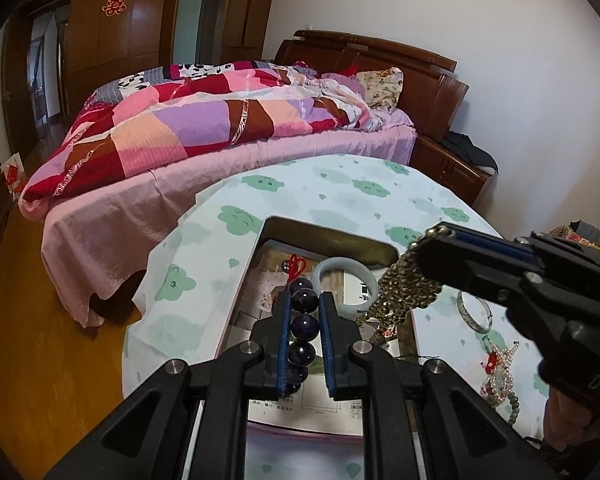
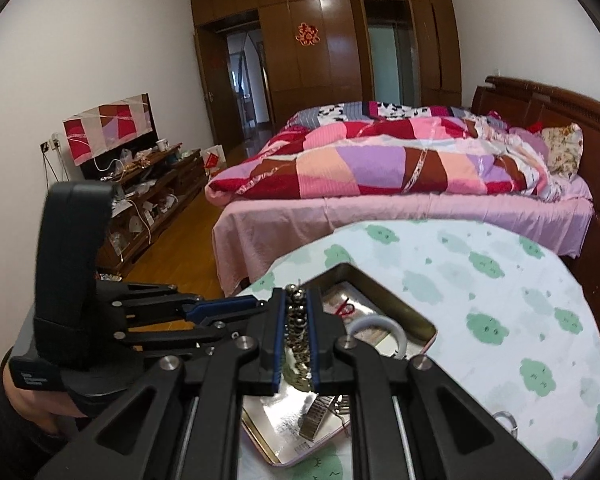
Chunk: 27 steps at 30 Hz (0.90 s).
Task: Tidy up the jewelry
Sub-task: 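Carry the gold chain and black bead bracelet over the tin with both tools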
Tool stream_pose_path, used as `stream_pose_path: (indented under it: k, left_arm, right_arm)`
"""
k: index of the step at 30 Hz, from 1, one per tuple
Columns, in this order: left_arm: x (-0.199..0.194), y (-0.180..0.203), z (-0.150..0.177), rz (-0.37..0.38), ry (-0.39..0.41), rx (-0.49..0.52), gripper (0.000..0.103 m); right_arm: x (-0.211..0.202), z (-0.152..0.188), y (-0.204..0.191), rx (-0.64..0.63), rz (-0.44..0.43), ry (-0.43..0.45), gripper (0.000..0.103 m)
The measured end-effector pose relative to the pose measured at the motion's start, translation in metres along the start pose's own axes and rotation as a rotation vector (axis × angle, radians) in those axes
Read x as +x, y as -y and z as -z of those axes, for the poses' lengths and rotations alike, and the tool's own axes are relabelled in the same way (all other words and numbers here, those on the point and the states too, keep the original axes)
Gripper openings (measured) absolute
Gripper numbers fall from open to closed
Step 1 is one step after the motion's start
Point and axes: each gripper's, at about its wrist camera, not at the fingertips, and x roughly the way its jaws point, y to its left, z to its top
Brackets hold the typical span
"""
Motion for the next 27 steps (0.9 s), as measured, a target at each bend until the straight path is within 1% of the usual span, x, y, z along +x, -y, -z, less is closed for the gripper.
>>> stream_pose_path:
  k: [5,11,17,27]
  left_arm:
    - [0.007,-0.004,0.002,0.001,-0.016,-0.016,0.013]
    - [0.011,-0.003,0.005,0.015,-0.037,-0.008,0.013]
    - [0.016,-0.012,0.006,0.008,-0.050,-0.025,0.013]
    - [0.025,-0.004,0.014,0.013,-0.085,0.003,0.013]
  right_arm:
    - [0.006,0.006,-0.002,0.009,-0.003,-0.026,0.012]
    - [0.014,0.014,0.000,0.028,-0.012,-0.054,0.012]
    - [0.020,0.021,0.005,0.053,-0.016,-0.077,0.012]
    - [0.031,0.039,0.010,0.083,-0.024,-0.132,0.012]
